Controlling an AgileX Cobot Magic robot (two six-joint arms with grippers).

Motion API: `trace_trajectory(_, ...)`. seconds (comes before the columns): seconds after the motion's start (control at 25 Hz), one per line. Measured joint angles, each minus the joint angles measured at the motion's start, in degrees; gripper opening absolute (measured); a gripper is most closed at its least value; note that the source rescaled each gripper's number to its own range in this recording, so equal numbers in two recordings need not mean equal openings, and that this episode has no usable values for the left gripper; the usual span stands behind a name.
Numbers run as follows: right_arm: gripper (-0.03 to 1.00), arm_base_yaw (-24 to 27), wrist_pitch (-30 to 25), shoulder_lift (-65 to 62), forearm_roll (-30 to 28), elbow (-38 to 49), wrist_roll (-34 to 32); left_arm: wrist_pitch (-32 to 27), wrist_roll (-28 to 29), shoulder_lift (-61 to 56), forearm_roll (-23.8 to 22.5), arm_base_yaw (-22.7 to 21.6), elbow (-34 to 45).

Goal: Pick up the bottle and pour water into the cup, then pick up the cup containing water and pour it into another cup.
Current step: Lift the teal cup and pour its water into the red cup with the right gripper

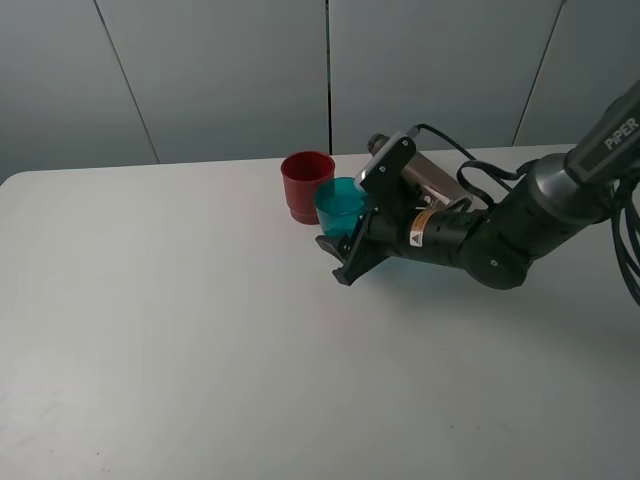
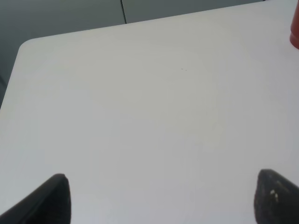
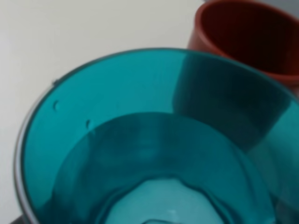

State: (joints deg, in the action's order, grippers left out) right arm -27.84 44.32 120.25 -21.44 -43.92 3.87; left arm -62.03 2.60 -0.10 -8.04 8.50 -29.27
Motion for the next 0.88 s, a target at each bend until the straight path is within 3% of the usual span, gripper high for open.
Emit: trace_trajectory(0.88, 0.15, 0.00, -40.39, -6.02, 2.68, -19.21, -0.11, 0.00, 0.00, 0.00, 0.00, 0.00, 0.00)
